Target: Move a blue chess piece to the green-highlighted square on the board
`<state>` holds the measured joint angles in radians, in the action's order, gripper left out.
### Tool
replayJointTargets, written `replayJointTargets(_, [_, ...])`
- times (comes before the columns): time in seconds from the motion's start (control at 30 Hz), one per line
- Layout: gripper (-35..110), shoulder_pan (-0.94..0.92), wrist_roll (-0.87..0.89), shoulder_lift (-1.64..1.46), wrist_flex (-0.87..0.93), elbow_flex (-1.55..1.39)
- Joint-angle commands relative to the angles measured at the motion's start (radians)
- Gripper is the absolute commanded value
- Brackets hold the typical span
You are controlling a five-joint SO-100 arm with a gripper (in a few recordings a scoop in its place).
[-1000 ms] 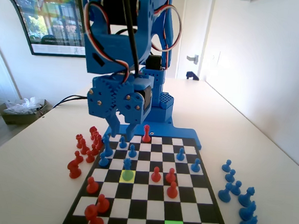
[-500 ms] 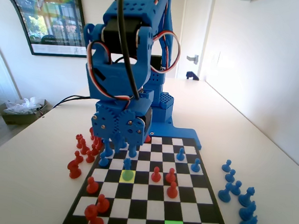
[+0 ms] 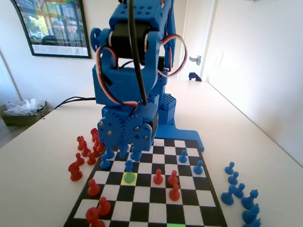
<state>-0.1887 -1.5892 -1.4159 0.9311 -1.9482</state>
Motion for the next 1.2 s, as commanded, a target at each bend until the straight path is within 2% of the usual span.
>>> replayJointTargets(0.0, [11, -0.012, -0.017, -0.015, -0.005, 0.057])
replayJointTargets(1.17, [10, -0.02, -0.02, 0.063, -0.097, 0.066])
